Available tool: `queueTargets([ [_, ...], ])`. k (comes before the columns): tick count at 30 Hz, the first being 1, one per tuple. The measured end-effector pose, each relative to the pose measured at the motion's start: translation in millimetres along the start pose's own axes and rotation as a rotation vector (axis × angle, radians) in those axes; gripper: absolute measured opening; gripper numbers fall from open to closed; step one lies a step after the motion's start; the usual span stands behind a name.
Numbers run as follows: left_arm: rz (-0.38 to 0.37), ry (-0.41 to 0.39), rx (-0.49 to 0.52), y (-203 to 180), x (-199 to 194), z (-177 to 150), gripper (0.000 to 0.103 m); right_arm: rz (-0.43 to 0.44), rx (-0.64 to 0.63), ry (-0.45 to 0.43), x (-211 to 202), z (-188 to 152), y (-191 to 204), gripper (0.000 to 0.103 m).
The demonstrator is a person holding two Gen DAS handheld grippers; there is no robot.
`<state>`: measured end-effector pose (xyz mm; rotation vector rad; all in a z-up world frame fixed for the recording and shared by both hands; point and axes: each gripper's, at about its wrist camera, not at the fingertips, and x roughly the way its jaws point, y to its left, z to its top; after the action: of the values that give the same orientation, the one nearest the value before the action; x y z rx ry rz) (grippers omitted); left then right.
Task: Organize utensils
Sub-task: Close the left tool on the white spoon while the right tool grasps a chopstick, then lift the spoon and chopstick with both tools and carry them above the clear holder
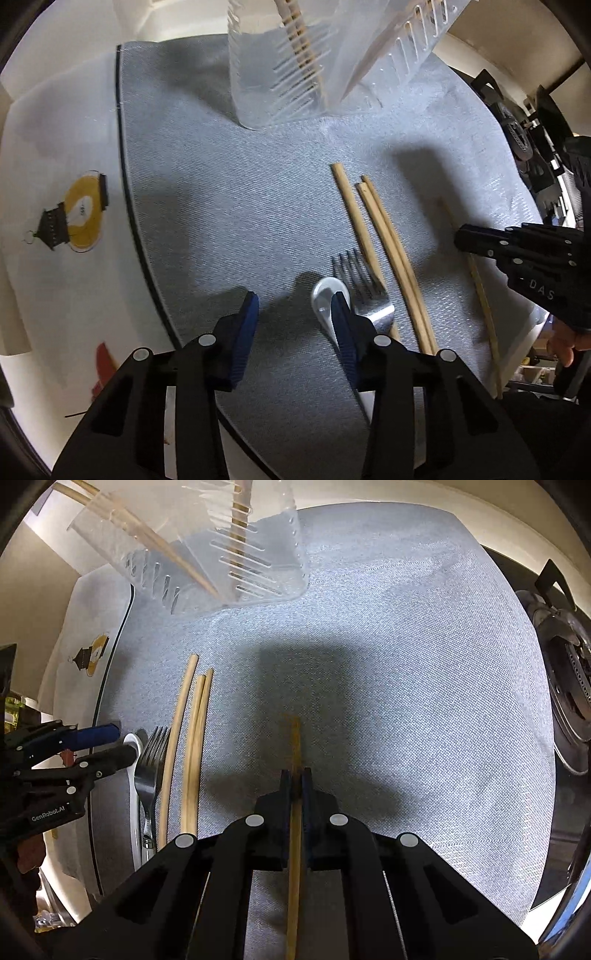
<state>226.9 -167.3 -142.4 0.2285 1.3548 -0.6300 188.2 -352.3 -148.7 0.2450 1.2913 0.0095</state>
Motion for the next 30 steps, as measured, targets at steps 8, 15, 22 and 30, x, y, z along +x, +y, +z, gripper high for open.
queueTargets([
  [8,-0.078,-0.009,-0.027,3,3,-1,0.008,0.004,-0.008,0.002,-4,7,-1,0.006],
  [15,-0.062,-0.089,-0.039,0,-24,-6,0.005,0.008,-0.021,-0.042,-20,10,4,0.006],
  [22,-0.013,-0.241,-0.032,-13,-89,-8,0.005,0.027,-0.068,-0.157,-60,10,14,0.006],
  [30,0.051,-0.382,0.002,-36,-141,-17,0.005,0.080,-0.113,-0.267,-106,7,22,0.006],
])
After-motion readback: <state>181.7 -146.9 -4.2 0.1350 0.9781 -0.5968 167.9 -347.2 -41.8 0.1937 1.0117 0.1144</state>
